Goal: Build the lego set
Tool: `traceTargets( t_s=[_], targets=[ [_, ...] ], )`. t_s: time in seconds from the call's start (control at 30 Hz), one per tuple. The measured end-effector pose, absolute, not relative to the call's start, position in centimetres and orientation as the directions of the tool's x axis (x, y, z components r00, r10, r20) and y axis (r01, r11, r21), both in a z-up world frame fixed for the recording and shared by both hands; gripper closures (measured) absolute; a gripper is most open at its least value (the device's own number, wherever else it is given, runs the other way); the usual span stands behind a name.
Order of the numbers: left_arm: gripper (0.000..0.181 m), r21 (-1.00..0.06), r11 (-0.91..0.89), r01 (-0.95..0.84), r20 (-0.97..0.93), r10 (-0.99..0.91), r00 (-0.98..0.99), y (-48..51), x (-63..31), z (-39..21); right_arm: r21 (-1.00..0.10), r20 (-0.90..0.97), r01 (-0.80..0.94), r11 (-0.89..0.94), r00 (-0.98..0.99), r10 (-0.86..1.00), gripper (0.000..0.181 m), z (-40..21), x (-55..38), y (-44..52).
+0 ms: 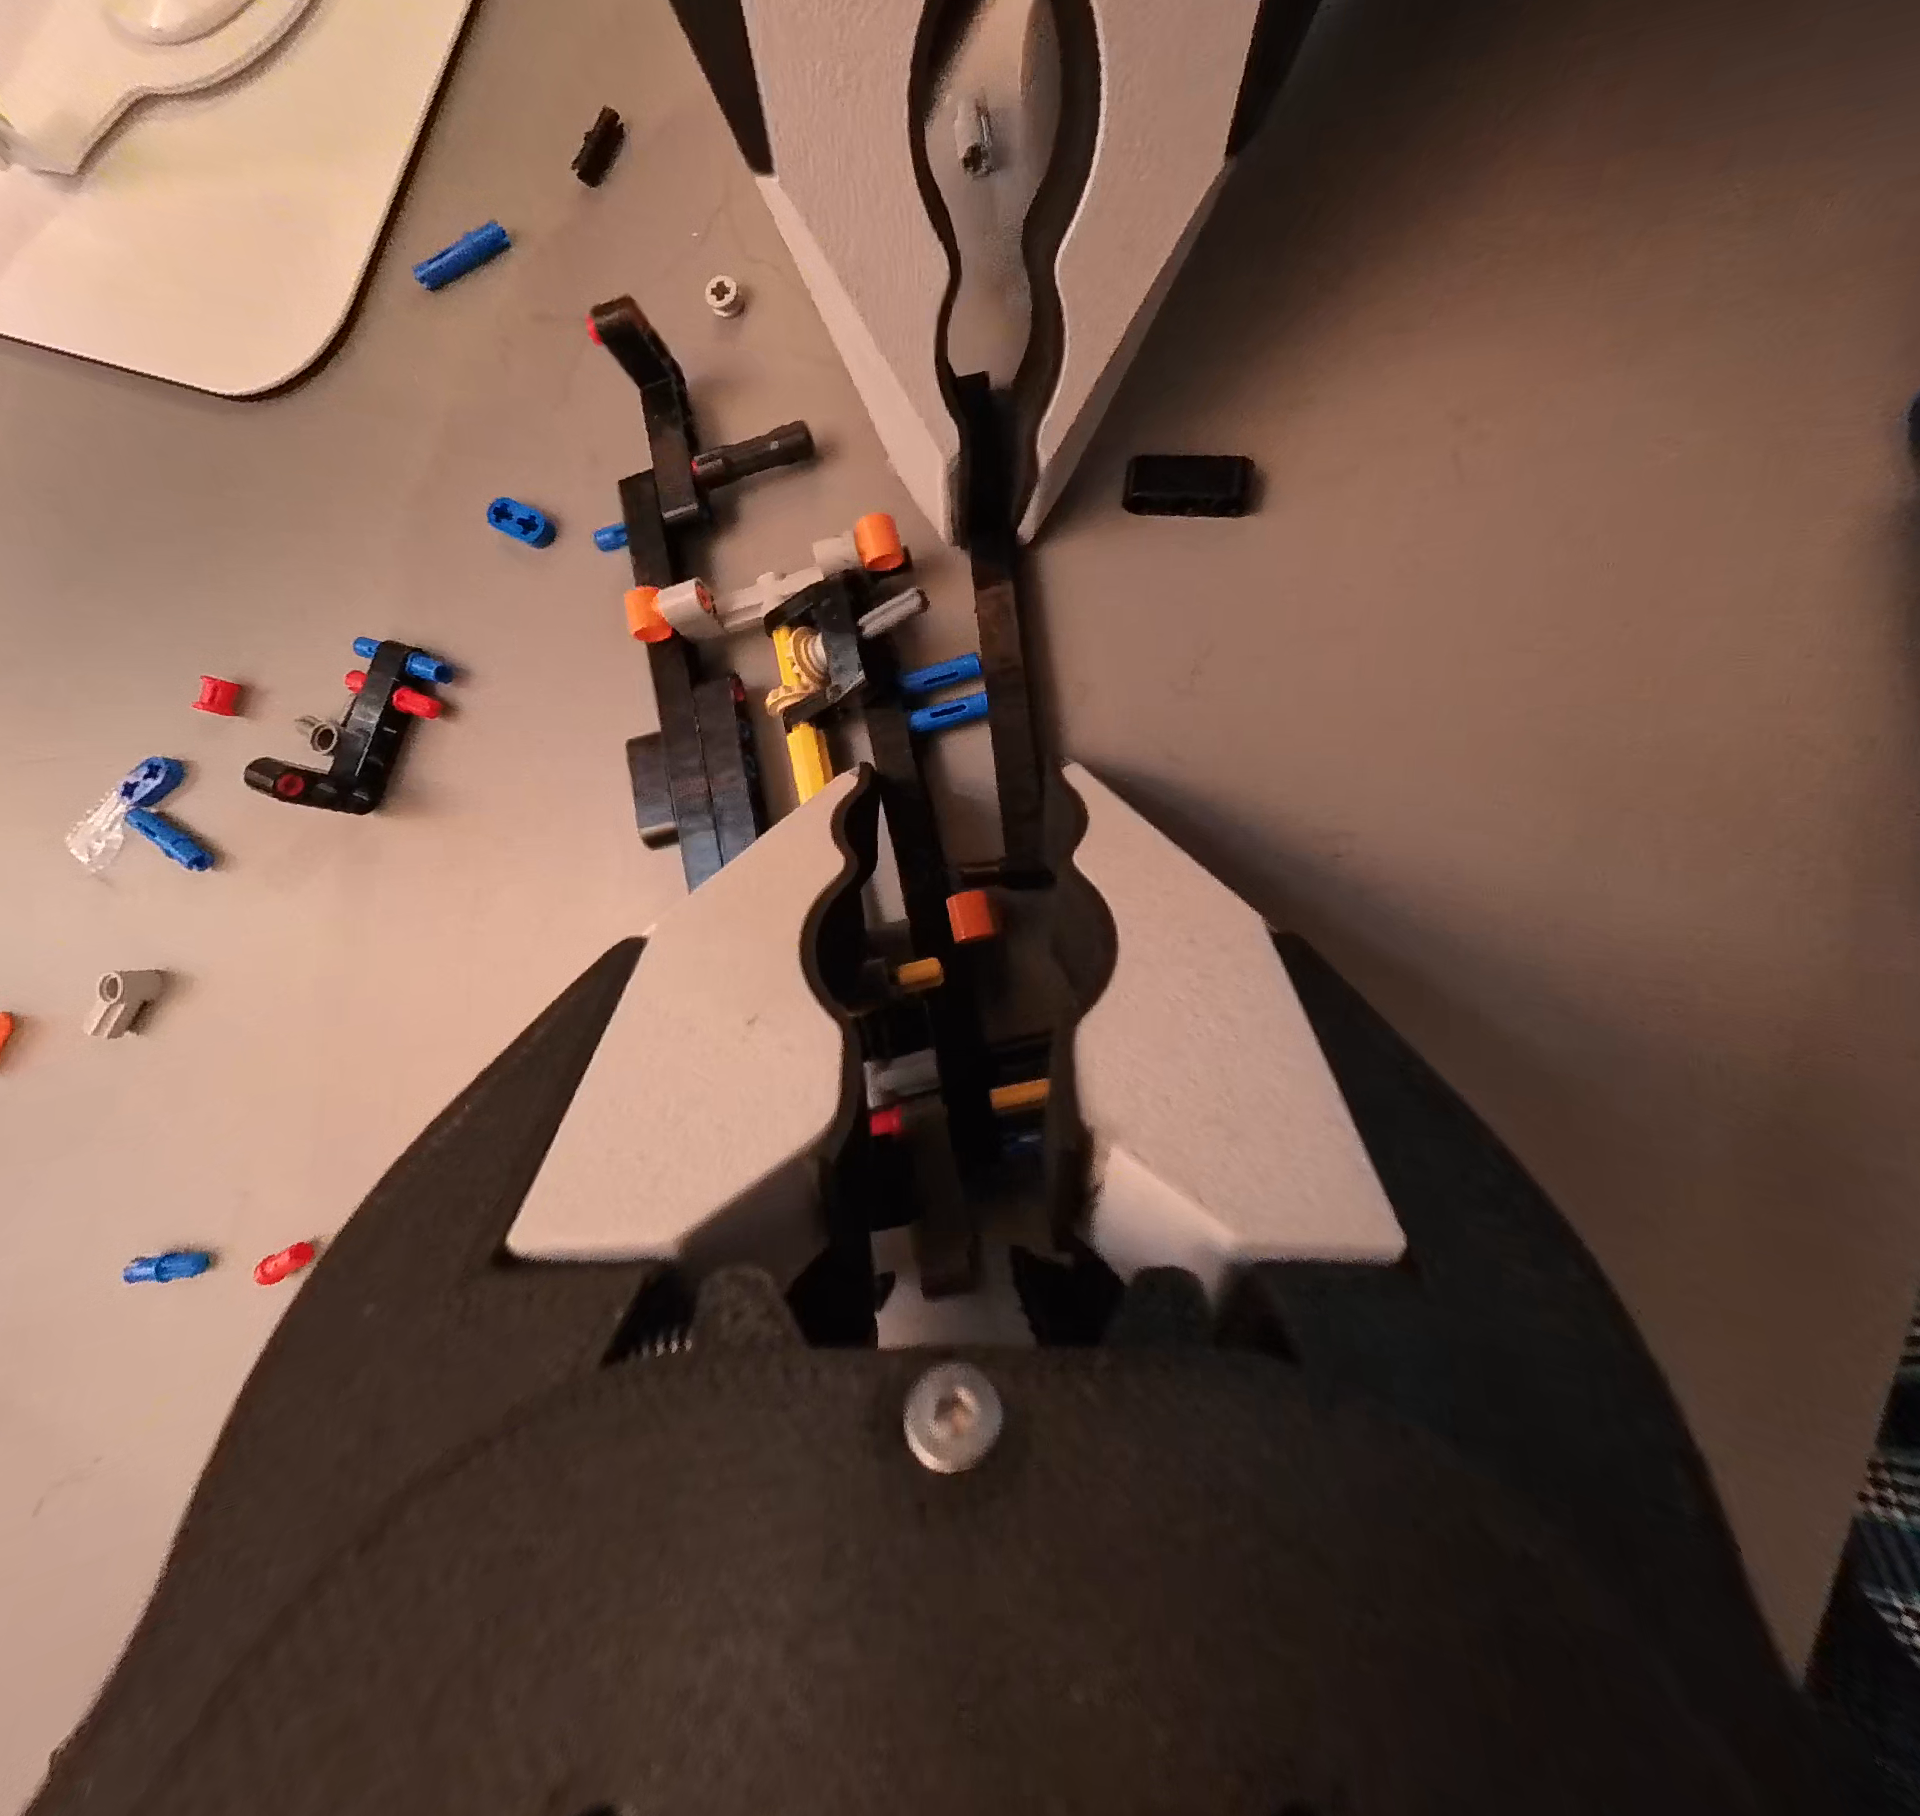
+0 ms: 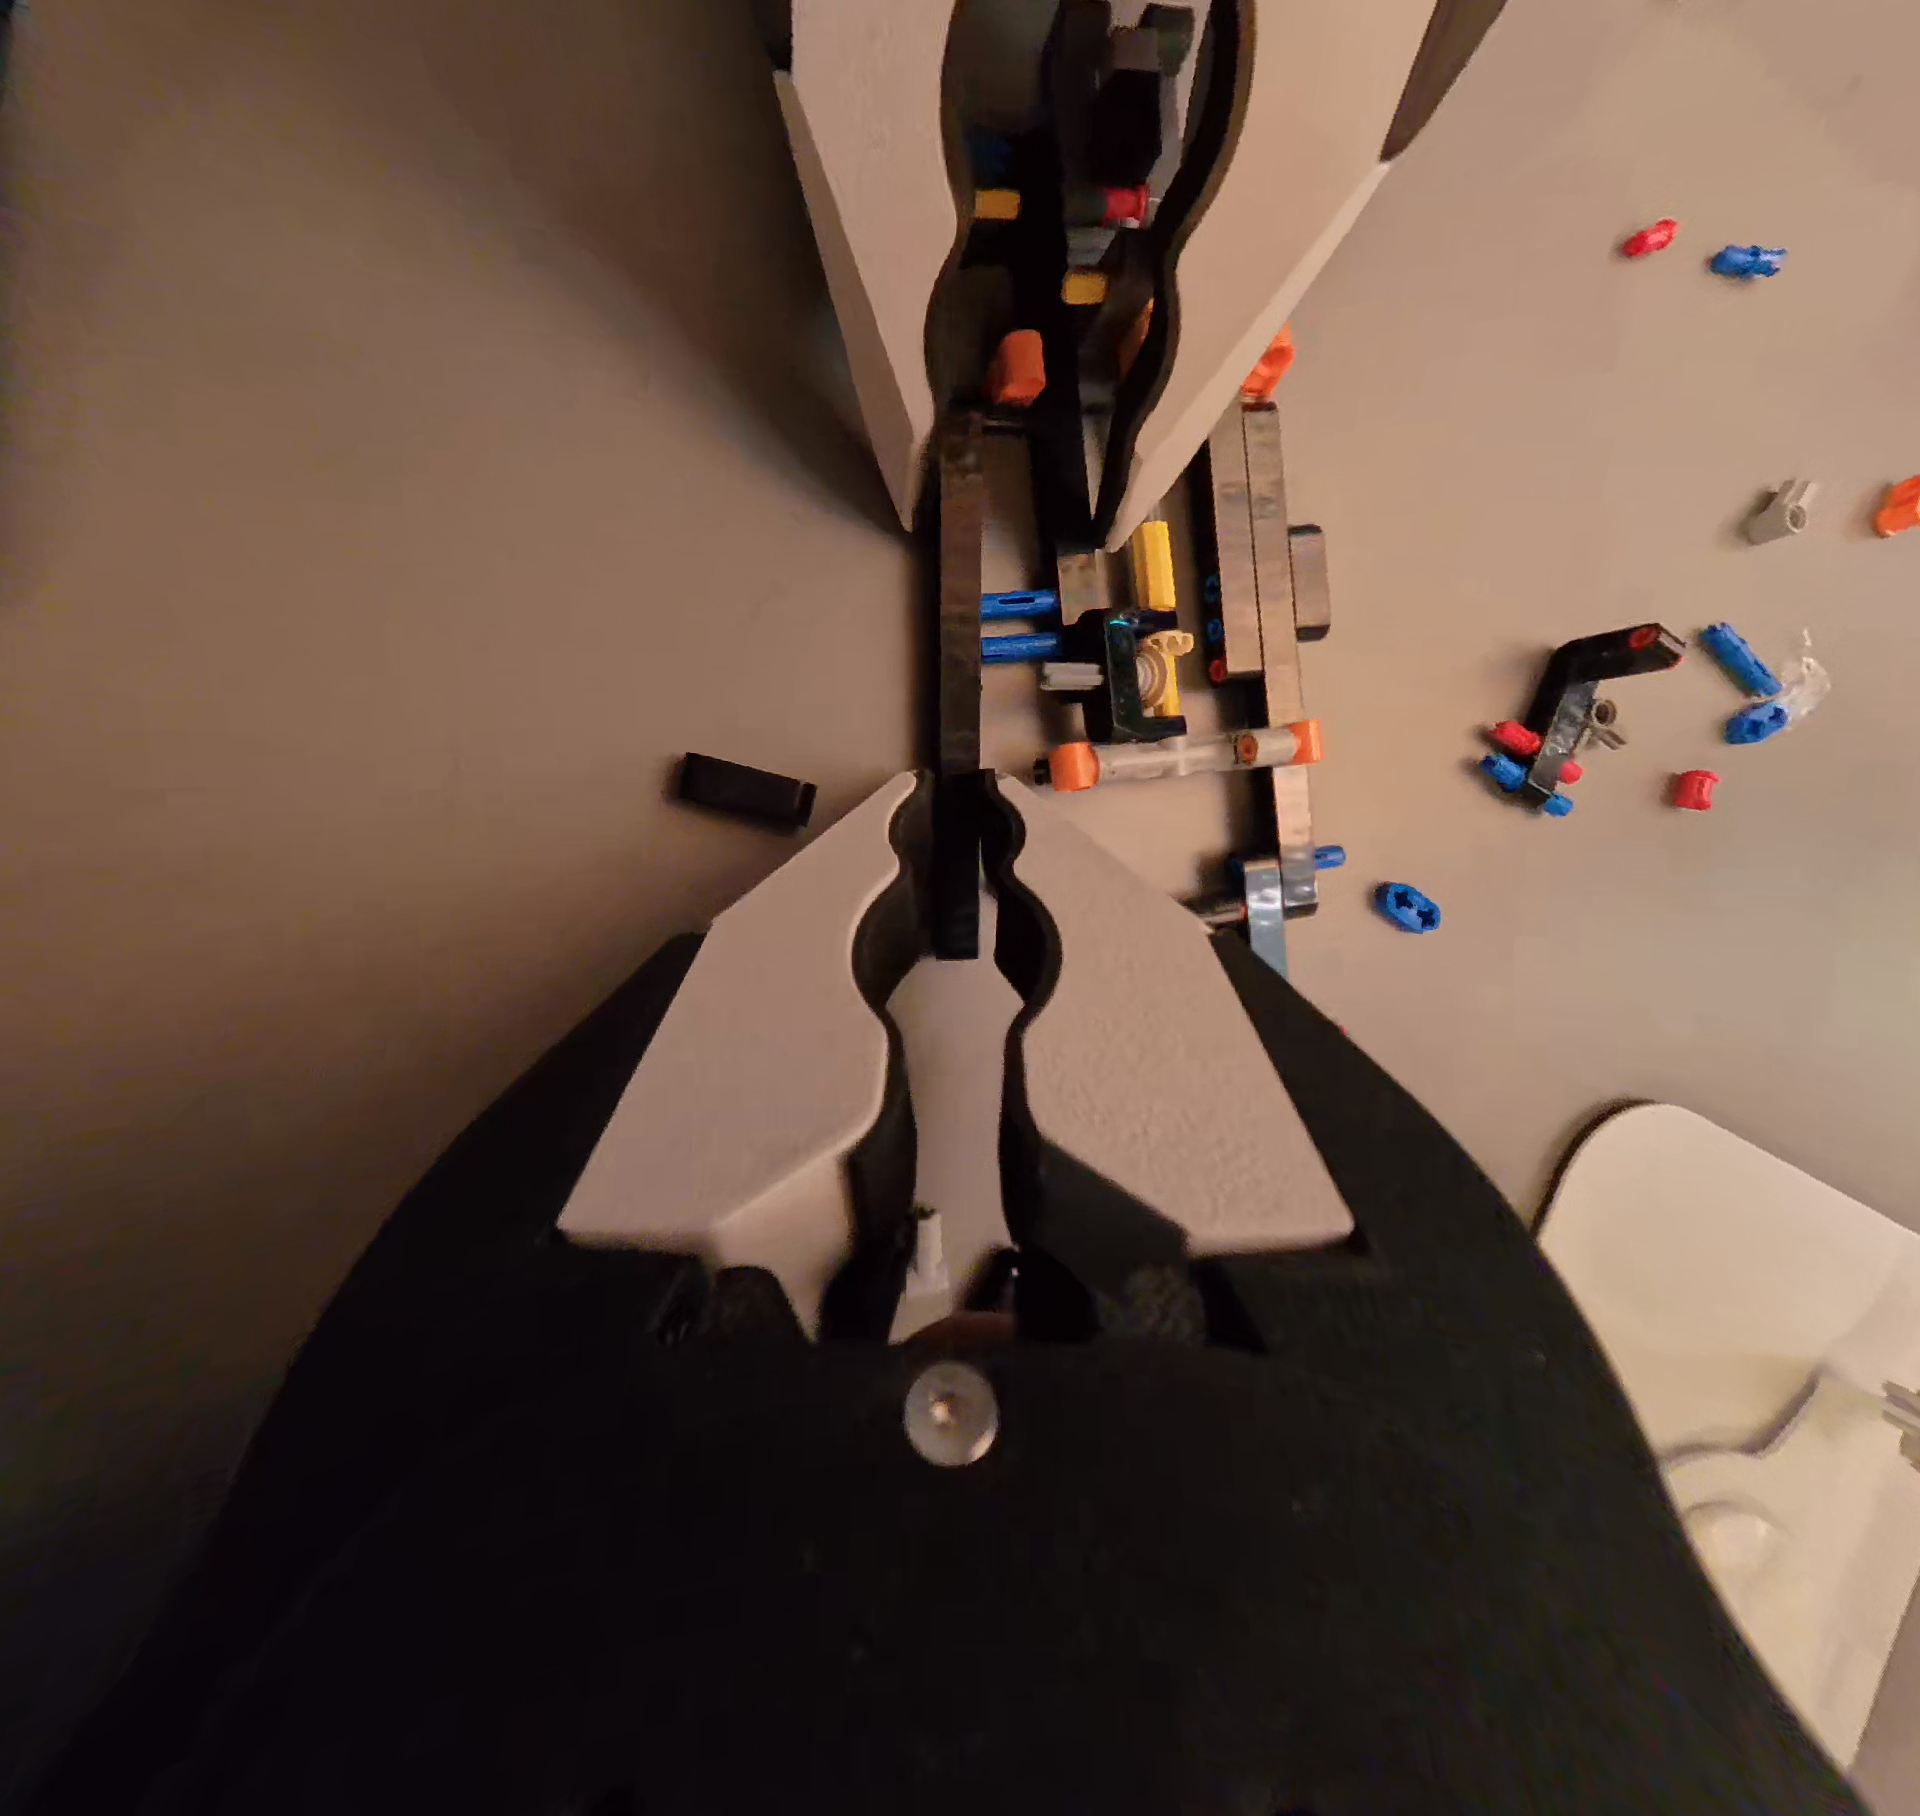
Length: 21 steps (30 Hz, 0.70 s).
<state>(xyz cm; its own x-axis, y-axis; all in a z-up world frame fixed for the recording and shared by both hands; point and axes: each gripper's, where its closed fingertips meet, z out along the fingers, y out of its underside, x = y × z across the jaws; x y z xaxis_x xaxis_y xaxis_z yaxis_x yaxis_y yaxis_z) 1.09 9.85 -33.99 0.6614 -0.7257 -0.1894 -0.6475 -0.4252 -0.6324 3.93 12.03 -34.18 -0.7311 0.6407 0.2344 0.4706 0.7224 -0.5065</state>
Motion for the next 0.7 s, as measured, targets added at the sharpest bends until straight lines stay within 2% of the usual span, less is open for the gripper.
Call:
traceTargets(
  t_s=[0.03, 0.53, 0.7],
  targets=[
    [0.15, -0.632, -0.425, -0.648, -0.191, -0.725, 0.662, 9.86, 1.09, -33.99, -0.497, 0.235, 0.47, 0.729, -0.736, 0.635, 0.176, -34.18, 3.87, 12.13],
    [0.143, -0.634, -0.43, -0.643, -0.178, -0.727, 0.663, 9.76, 1.21, -33.91, -0.432, 0.192, 0.492, 0.755, -0.769, 0.61, 0.176, -34.29, 3.73, 12.38],
    [0.147, -0.632, -0.427, -0.646, -0.188, -0.725, 0.663, 9.88, 1.07, -33.95, -0.4, 0.152, 0.518, 0.756, -0.776, 0.612, 0.176, -34.37, 3.91, 12.56]
  ],
)
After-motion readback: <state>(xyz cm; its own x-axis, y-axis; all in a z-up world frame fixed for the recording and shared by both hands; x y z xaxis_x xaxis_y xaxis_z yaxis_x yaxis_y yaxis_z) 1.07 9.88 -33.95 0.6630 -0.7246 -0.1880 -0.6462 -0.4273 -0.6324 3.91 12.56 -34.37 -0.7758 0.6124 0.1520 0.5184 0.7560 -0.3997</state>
